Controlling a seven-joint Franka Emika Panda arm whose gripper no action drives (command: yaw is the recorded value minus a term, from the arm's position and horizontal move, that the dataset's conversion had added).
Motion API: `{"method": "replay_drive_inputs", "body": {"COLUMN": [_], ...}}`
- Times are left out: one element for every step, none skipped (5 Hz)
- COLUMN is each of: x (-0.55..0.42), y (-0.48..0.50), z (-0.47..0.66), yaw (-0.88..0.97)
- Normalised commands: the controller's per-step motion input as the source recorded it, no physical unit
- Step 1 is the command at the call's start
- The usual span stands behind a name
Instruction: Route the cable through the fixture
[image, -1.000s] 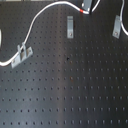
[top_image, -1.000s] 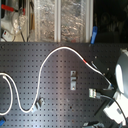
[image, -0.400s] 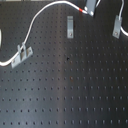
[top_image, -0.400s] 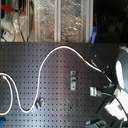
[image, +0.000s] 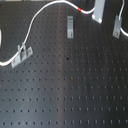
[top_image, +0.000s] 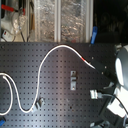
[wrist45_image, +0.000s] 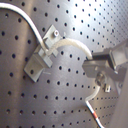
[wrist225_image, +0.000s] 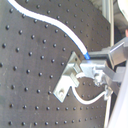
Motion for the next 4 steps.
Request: {"method": "replay_drive_inputs", "body": {"x": [-0.012, 0.104, -0.061, -0.022], "y": [0.011, -0.122, -0.132, -0.008], "z": [0.16, 0.00, 0.06, 0.12], "yaw": [-1.00, -0.88, -0.34, -1.00]}}
